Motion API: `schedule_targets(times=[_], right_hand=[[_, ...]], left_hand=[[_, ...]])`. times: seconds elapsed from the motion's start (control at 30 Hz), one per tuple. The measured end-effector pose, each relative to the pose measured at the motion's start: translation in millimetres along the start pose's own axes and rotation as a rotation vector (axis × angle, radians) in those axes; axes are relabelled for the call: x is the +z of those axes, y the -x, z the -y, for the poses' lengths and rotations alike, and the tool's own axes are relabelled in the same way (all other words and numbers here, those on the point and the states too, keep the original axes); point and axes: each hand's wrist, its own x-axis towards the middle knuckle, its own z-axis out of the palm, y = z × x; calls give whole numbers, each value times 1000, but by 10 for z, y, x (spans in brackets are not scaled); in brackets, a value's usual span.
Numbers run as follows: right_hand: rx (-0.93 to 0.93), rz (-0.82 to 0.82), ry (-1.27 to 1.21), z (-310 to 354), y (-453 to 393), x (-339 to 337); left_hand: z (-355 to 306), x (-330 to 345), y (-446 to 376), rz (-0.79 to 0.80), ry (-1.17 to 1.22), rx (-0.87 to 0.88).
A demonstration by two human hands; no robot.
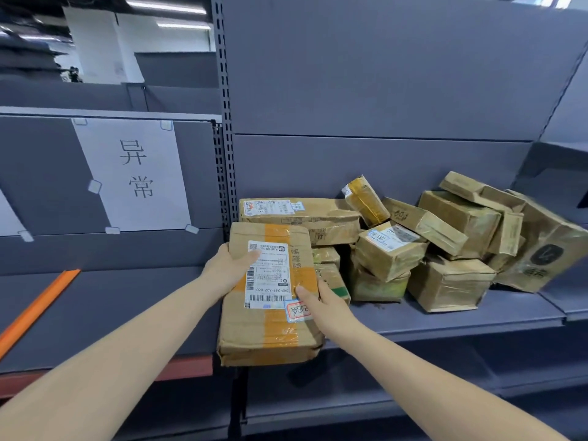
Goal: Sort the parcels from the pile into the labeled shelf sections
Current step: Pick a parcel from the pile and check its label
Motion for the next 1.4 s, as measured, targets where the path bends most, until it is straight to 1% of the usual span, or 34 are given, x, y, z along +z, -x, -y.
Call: schedule_targets(times=[0.07, 0.17, 0.33, 0.43, 0.5, 0.57, 0.63, 0.67, 0.73, 0.8, 0.9, 1.0, 1.1, 1.13, 1.2, 1.3, 1.4], right_hand=[[12, 2, 13, 69, -2, -86], [34, 51, 41, 188, -75, -293], [49, 78, 99, 256, -275, -537], [56, 66, 95, 219, -299, -557], [59, 40, 103, 177, -280, -545], [62, -14, 122, 145, -221, -522], [73, -124, 121, 120, -96, -474], [82, -196, 123, 93, -20, -435], [119, -332, 134, 32, 179, -317], [159, -421, 68, 17, 391, -157], [212, -442, -184, 84, 622, 85], [379, -362, -366, 197, 754, 333], [557, -209, -482, 255, 760, 604], [583, -173, -514, 276, 748, 677], [585, -184, -584, 289, 689, 771], [573, -260, -652, 257, 643, 800], [518, -331, -659, 179, 622, 696]], left_hand=[[1, 39, -2, -15, 14, 12], [-59, 118, 47, -46, 4, 29], [-66, 315, 65, -83, 72, -27], [-84, 383, 73, -109, 21, -35], [-134, 403, 121, -134, -87, -26], [-191, 415, 190, -203, -260, 34], [-233, 412, 207, -280, -409, 157], [-246, 404, 183, -293, -475, 222], [-274, 377, 91, -258, -631, 329], [-303, 355, -5, -192, -759, 407], [-356, 349, -70, -97, -832, 465], [-433, 344, -124, -8, -864, 453], [-518, 317, -185, 64, -841, 401], [-539, 300, -196, 70, -844, 394], [-565, 264, -188, 59, -854, 393], [-572, 225, -128, 33, -809, 352], [-514, 189, -88, -3, -757, 302]])
